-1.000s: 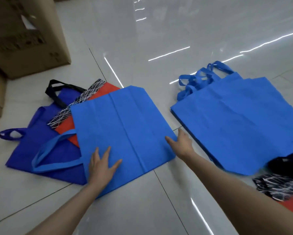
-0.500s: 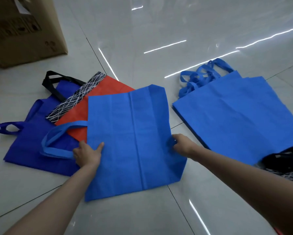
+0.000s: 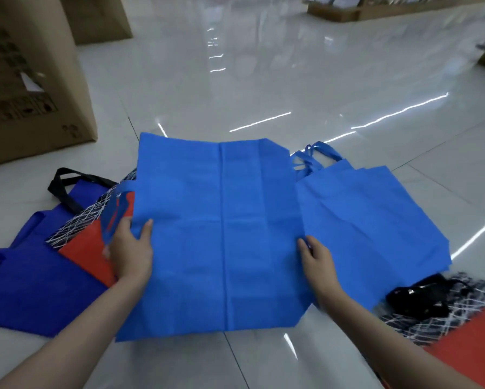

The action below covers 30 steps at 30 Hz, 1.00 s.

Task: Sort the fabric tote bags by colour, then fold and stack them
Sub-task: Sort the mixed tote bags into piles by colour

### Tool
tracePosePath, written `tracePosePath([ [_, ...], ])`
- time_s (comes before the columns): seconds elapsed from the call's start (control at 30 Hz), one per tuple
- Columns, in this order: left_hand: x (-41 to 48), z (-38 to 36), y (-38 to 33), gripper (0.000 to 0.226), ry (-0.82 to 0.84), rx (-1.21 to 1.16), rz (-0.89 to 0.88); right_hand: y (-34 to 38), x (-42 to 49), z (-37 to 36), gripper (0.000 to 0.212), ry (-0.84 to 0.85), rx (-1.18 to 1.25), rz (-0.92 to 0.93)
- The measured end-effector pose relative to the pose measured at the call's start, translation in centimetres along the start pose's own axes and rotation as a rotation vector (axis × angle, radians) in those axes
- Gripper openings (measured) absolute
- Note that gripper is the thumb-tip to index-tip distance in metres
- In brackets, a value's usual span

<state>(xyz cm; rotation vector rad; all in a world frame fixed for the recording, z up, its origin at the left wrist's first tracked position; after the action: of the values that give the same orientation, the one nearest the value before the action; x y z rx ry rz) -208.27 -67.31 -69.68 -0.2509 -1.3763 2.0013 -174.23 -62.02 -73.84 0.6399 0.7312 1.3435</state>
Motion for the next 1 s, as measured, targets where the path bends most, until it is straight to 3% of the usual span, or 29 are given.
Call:
tracePosePath([
  [0.27, -2.1, -17.4, -9.9, 0.035, 0.344, -0.245, -0.043, -10.3, 3.3, 10.3, 0.032, -0.279, 0.281, -0.281],
  [0.47, -7.5, -26.3, -11.9, 0.049, 0.637, -0.305, -0.103, -16.4, 2.6, 12.8, 0.022, -0.472, 0.288, -0.471],
  [0.5, -8.0, -26.6, -11.4, 0.048, 0.675, -0.289, -0.117, -16.6, 2.2, 12.9, 0.014, -0.494, 0.245, -0.505],
  [0.57, -8.1, -26.1, -9.6, 0.047, 0.74, -0.219, -0.156, -16.3, 1.5, 12.9, 0.043, -0.559, 0.108, -0.51],
  [0.6, -7.7, -25.4, -8.4, 0.047, 0.755, -0.169, -0.178, -15.6, 1.4, 12.9, 0.057, -0.603, 0.009, -0.442],
  [0.67, -6.3, -23.2, -5.6, 0.044, 0.757, -0.069, -0.2, -13.0, 1.6, 12.0, 0.061, -0.608, -0.279, -0.209],
  [0.73, -4.2, -20.1, -2.7, 0.04, 0.731, 0.0, -0.206, -10.0, 2.5, 8.5, 0.049, -0.433, -0.474, 0.074],
  [0.83, -1.1, -15.0, 2.3, 0.039, 0.661, 0.134, -0.164, -5.4, 3.5, 1.2, 0.029, 0.04, -0.52, 0.296],
  [0.93, 1.2, -10.2, 6.4, 0.054, 0.579, 0.278, -0.11, -1.3, 3.7, -6.4, 0.031, 0.465, -0.449, 0.312],
  [1.0, 1.9, -7.5, 9.4, 0.073, 0.565, 0.43, 0.006, 1.0, 3.3, -10.5, 0.036, 0.595, -0.326, 0.201],
])
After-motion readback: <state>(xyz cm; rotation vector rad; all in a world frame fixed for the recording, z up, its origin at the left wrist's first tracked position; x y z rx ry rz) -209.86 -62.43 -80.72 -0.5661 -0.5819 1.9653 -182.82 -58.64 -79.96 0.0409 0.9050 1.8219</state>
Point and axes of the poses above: each hand's wrist, its own x-axis towards the middle knuckle, its own z-axis out of the back of the hand, y = z × x, the point moved 5 cm from there along x, towards the middle knuckle, and after that the axes turned 15 degrees about -x, right-handed, at the moved point
